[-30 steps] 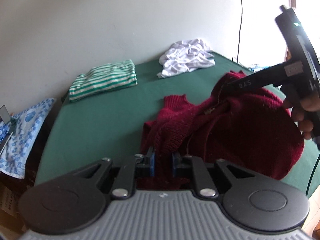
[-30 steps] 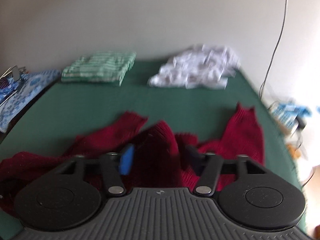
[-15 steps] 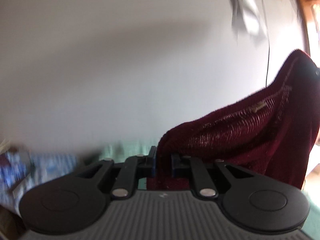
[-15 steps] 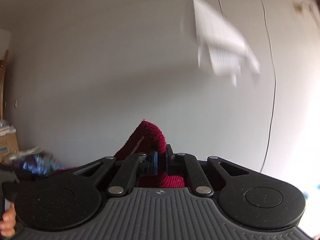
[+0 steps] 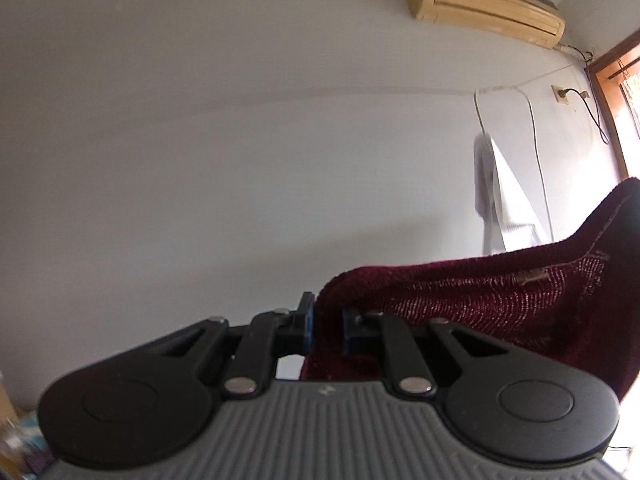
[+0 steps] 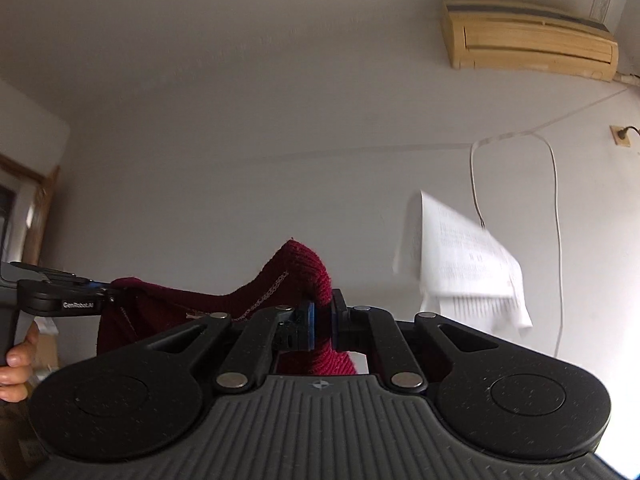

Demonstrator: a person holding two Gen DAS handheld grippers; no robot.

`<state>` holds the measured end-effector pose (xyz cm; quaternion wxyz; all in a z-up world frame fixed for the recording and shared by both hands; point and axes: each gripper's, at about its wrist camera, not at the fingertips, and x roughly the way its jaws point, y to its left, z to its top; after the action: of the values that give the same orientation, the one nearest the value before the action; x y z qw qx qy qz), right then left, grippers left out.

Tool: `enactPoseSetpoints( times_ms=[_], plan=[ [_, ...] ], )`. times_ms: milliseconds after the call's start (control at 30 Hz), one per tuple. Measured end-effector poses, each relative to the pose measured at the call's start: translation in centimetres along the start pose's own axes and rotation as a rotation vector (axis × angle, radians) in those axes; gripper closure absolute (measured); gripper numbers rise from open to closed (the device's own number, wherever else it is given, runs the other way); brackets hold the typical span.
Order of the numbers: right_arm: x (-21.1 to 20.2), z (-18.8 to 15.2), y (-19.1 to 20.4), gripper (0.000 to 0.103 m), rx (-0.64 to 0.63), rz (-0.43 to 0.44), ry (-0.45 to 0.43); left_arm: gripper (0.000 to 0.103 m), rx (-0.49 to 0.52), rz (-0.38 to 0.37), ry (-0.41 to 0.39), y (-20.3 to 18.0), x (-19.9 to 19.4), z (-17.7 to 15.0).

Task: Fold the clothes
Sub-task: 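Raise the sweater high with both grippers to shake it open, then lay the sweater flat on the green bed and open both grippers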

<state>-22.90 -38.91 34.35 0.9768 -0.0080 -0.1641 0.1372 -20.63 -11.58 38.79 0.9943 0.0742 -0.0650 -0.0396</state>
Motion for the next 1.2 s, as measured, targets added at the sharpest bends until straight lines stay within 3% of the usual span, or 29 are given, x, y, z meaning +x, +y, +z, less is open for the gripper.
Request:
enactPoseSetpoints(
  times_ms=[233,333,467,667,933,1000,1067,1133,1200],
  plan=[
    [-0.6,1.9,0.0,0.096,0.014,0.062,-0.08,0.089,0.061,0.11,0.021,-1.5,-0.6,1.8],
    [0.8,0.5,-0.4,0.096,0.044,0.097,-0.042,0.089,0.088,0.157,0.029,-2.1,-0.9,2.6],
    [4.1,-3.4,-0.9,0.096,0.094,0.099,0.056,0.089,0.066,0.17,0.154,-1.9,2.4,-0.4],
    [10.9,-10.6,-0.9,0.096,0.091,-0.006,0.207,0.089,0.089,0.138,0.327,-1.4,10.4,-7.8],
    [21.5,-25.8,-2.6,0.096,0.041,-0.302,0.488,0.078,0.158,-0.003,0.587,-2.9,23.1,-21.7],
    [23.5,-30.5,-3.5,0.093,0.042,-0.356,0.587,0.073,0.182,-0.048,0.664,-3.4,25.8,-25.7],
    [24.7,-34.8,-4.3,0.08,0.036,-0.389,0.695,0.069,0.206,-0.092,0.74,-4.0,28.4,-29.7],
    [24.5,-37.8,-5.1,0.073,0.039,-0.423,0.766,0.068,0.23,-0.138,0.817,-4.6,31.1,-33.7],
    [22.5,-38.8,-5.8,0.062,0.073,-0.468,0.776,0.064,0.235,-0.187,0.873,-4.7,32.3,-36.6]
  ],
)
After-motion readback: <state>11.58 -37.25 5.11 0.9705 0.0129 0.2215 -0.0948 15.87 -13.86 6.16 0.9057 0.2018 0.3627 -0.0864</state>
